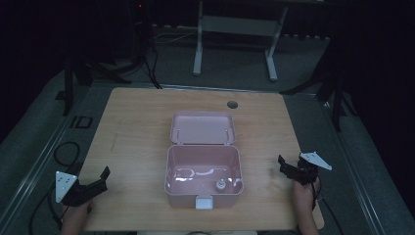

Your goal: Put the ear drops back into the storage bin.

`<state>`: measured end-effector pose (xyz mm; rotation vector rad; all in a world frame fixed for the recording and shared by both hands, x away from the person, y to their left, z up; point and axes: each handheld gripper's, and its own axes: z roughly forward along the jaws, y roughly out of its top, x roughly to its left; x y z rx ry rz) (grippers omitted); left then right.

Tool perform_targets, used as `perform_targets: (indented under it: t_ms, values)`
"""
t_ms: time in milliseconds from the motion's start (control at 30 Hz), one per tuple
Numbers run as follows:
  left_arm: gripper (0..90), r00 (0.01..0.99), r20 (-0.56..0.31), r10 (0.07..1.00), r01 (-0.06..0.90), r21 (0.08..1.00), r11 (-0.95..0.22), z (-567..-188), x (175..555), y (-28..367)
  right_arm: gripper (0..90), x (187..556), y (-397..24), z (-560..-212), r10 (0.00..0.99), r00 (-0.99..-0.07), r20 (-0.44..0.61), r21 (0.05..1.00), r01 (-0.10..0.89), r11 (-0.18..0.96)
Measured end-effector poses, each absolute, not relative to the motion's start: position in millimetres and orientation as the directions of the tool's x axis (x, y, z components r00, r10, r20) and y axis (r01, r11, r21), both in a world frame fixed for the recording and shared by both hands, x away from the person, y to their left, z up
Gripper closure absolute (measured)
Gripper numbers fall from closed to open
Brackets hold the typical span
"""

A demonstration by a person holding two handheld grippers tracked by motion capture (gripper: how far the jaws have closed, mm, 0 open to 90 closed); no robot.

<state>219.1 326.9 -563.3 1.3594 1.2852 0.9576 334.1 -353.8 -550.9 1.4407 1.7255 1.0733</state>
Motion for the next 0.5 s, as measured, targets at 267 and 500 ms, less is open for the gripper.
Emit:
perform_targets:
  t_ms: [267,500]
  values:
    - [0.5,0.123,-0.085,0.989,0.204,0.977,0.058,-563.3,219.1,326.9,12.2,334.5,-363.2,-549.6,0.971,-0.222,0.093,0.894,0.448,0.017]
    - [0.4,0.123,-0.086,0.989,0.205,0.977,0.060,-563.3,219.2,327.0,12.3,336.1,-368.5,-551.3,0.962,-0.232,0.143,0.884,0.467,-0.019]
